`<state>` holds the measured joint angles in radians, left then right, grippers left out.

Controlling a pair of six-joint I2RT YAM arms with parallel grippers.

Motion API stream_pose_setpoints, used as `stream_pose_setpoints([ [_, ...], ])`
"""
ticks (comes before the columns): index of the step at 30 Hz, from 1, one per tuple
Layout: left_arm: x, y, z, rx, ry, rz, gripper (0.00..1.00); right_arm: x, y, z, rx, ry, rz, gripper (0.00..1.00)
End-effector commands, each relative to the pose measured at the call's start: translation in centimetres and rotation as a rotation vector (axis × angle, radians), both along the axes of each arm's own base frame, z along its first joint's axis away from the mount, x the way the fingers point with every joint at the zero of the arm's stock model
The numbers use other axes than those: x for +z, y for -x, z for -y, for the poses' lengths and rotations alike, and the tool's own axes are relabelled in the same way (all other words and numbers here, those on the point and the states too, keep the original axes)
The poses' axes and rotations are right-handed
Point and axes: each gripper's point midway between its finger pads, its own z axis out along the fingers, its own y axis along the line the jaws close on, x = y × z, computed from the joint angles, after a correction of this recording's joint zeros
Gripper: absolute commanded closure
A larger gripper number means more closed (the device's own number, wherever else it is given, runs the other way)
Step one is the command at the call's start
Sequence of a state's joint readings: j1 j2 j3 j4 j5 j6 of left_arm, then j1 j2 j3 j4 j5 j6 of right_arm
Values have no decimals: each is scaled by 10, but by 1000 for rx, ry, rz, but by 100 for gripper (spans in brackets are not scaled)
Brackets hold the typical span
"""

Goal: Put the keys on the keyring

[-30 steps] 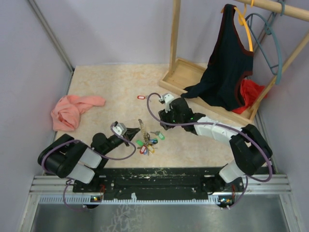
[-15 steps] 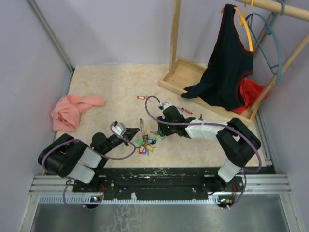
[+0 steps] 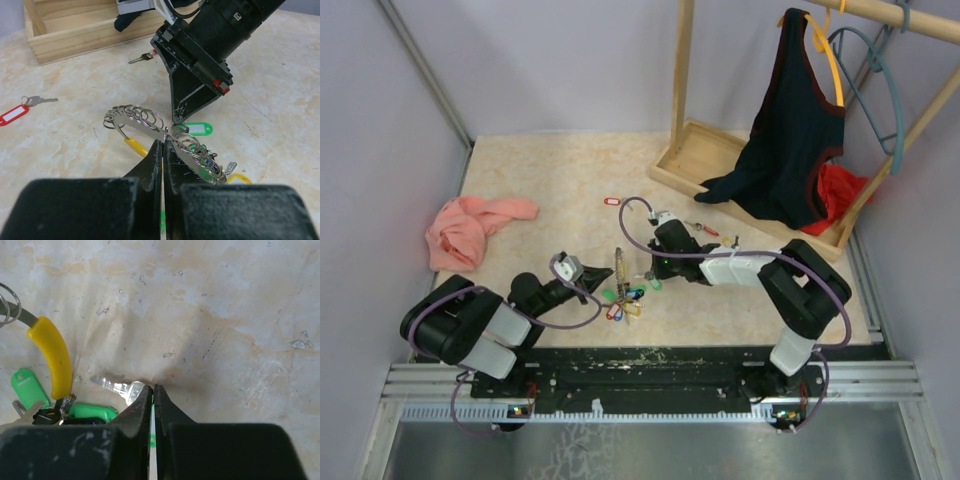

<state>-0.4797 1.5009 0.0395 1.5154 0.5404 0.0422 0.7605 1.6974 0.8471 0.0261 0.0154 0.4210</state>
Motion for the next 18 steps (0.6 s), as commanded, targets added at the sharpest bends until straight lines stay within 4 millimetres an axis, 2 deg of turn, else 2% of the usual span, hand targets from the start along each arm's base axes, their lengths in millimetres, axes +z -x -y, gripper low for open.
stream_pose_setpoints([
  [1, 61, 10, 7, -76, 111, 260, 100, 25, -15, 22, -66, 44, 88, 100],
  [9, 65, 26, 15, -178, 97, 308, 99, 63, -22, 89, -206, 220, 198, 100],
  [12, 67, 34, 17, -226, 87, 334, 99, 69, -20, 111, -266, 288, 215, 100],
  [15, 66, 39, 19, -260, 77, 350, 99, 63, -14, 118, -285, 309, 187, 100],
  [18, 66, 40, 21, -272, 75, 356, 99, 48, -5, 111, -263, 275, 140, 99],
])
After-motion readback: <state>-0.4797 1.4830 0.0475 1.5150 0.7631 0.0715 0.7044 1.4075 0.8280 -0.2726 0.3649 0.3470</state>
